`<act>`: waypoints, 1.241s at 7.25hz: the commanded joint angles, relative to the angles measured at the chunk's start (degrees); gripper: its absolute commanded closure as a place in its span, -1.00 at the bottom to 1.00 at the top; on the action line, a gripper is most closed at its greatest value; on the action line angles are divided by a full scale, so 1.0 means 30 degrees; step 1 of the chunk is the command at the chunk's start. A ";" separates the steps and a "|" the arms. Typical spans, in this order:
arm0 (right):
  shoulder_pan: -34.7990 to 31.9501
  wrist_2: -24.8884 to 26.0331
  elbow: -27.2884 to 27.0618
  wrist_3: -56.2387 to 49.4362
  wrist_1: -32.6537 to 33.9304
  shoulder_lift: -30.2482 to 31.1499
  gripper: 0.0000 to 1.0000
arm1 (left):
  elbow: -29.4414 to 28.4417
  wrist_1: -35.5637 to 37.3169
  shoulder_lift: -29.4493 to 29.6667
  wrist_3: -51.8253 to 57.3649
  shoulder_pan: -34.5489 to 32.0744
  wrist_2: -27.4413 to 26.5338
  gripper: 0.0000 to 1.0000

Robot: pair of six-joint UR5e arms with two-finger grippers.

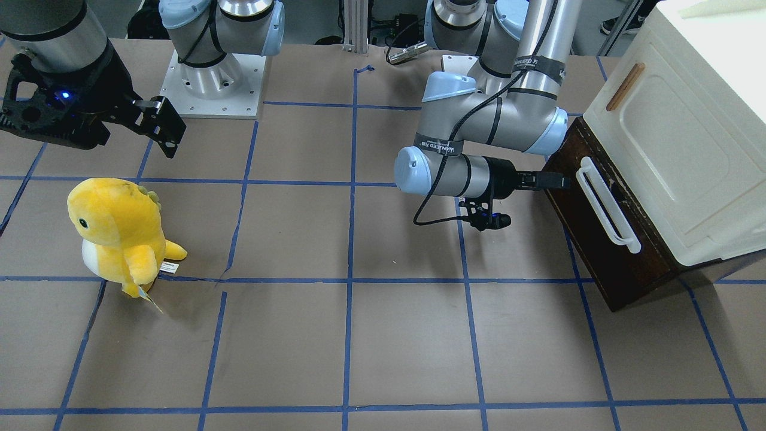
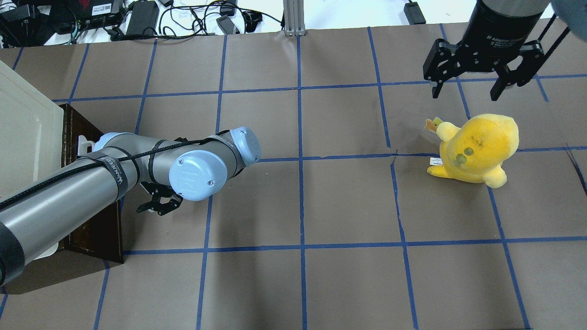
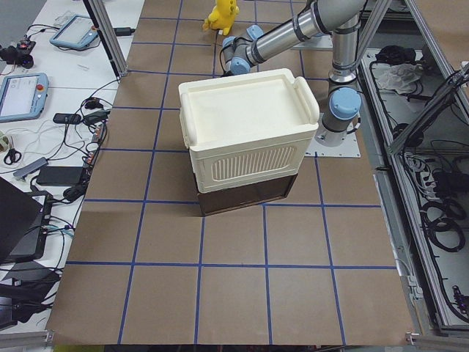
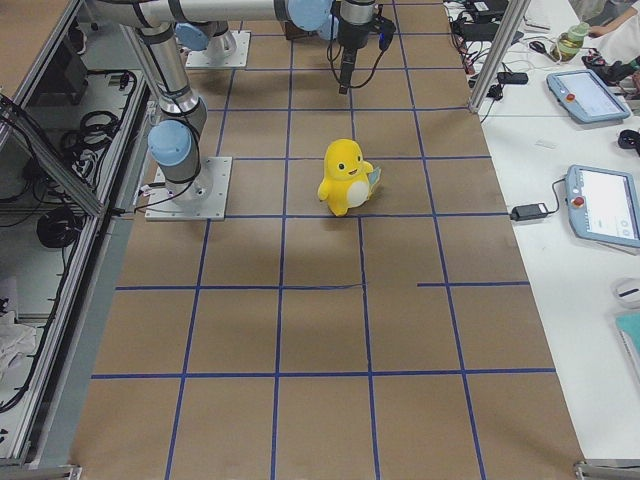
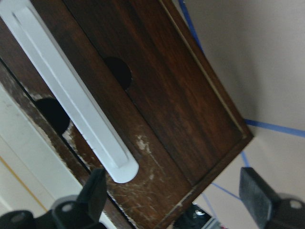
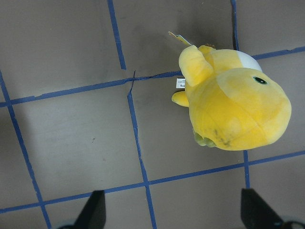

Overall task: Pull drawer sideways
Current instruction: 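Reach the left gripper down to the white drawer handle and grasp it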

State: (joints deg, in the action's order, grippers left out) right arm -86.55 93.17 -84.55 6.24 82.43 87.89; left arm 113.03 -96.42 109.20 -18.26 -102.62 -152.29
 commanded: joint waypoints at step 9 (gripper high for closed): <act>-0.0008 -0.0001 0.0001 0.0000 0.0005 0.0001 -1.00 | -0.0146 -0.1784 0.1043 -0.3640 0.2360 -0.2820 0.49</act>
State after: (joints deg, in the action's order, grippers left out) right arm -86.54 93.16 -84.55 6.24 82.44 87.89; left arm 112.60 -101.78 112.26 -28.74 -95.54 -160.69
